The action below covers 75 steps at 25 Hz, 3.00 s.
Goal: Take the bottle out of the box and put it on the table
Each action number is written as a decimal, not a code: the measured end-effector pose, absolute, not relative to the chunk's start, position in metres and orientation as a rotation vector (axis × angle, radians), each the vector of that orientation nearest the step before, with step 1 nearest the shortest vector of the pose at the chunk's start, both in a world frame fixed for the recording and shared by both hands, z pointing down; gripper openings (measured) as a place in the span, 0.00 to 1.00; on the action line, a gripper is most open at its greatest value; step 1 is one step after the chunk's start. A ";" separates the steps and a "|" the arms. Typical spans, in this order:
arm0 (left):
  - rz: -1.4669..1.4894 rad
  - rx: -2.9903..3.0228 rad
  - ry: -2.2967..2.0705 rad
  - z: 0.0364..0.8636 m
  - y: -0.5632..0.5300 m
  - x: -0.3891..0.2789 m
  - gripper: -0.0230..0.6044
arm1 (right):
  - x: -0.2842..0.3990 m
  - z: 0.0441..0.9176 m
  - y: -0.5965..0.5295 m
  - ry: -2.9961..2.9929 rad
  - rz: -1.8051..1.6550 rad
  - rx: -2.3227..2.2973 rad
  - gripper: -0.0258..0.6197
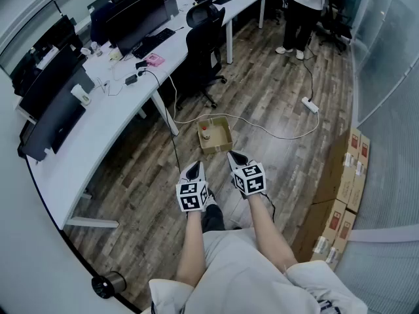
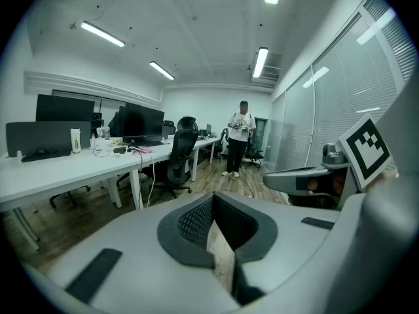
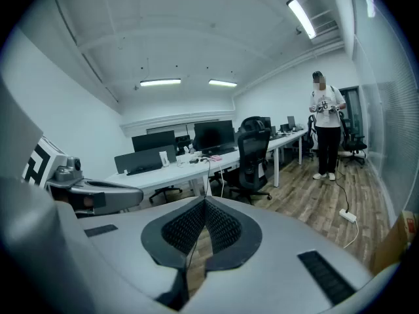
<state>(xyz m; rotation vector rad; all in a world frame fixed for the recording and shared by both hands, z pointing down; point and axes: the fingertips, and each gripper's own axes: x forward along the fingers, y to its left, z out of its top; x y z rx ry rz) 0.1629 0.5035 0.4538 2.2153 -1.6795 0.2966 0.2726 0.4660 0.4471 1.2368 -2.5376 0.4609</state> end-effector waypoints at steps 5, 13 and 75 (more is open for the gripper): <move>0.289 2.219 -1.697 0.451 0.483 0.160 0.06 | 0.271 0.448 0.447 -2.537 0.439 1.241 0.10; 0.325 2.248 -1.653 0.455 0.441 0.148 0.06 | 0.259 0.458 0.403 -2.536 0.490 1.284 0.10; 0.276 2.156 -1.427 0.527 -0.006 0.029 0.06 | 0.188 0.544 -0.008 -2.361 0.696 1.384 0.10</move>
